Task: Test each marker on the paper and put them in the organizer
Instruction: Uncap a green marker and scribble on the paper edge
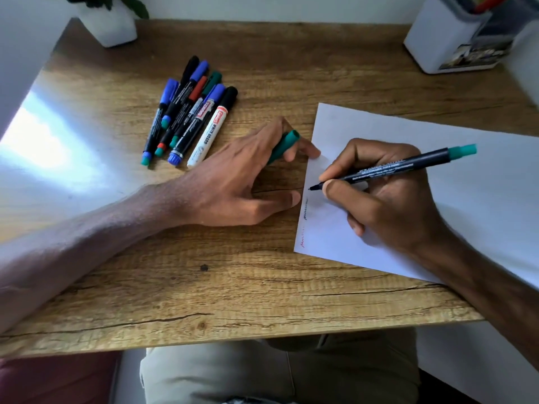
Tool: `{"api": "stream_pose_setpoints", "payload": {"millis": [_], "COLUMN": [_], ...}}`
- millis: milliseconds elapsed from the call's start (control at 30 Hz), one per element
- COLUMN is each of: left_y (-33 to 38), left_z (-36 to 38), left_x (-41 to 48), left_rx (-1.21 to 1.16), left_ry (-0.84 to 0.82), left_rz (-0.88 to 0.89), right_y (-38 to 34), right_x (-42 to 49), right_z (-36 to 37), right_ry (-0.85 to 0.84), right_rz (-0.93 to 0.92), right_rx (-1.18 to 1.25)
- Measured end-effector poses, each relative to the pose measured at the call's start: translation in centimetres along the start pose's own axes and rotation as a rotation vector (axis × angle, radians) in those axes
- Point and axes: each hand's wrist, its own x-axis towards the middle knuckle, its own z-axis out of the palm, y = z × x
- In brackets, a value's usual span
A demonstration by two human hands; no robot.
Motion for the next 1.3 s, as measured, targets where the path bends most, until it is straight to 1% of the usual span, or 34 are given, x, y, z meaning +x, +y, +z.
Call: {"api": "stream_pose_setpoints", "payload": {"millis": [133,333,533,633,733,800,867,1000,1133,1300], "left_y": [0.1,0.2,-0.3,-0.3,-0.5,-0.8,-1.1,-0.9,-0.7,-0.8], "left_z": [0.1,0.3,-0.1,-0.4,-0.6,-0.5,-0.2,0.8,1.1,1.2], "left_x": [0.2,1.1,1.2,1.5,2.3,3.0,3.6,4.0,3.6,3.2], "left_rx": [0.008,0.014,0.01,-0.025,-0.054,-0.096,-0.084,-0.085,-0.043,-0.006], "left_ry": [0.036,0.094,0.092,0.124,0.211,0.274,0.332,0.414,0.431,0.403], "left_rz": [-0.033,-0.024,-0.053,-0.055,-0.068,-0.104,-0.151,-0.171,-0.123,-0.114], "right_y": [0.0,0.1,-1.6,-1.6,-1.3,-1.1,-0.7,0.9,1.6,1.3], "right_x": [0.2,0.7,2.5,3.5,4.6,5.4,5.9,5.9,5.5,5.3], "right_z": [0.0,0.0,-1.9,-2.2,-2.3,-2.2,-2.0,-1.1,-0.5,-0.3], "right_ry": [0.032,0.112,0.19,0.195,0.193,0.203,0.213,0.227,0.206,0.18], "right_rz": [0.007,0.065,0.006,-0.012,-0.032,-0.057,-0.072,-0.046,-0.054,-0.065], "right_rx": [0.016,0.059,0.079,0.077,0.064,0.05,0.038,0.061,0.134,0.149]}}
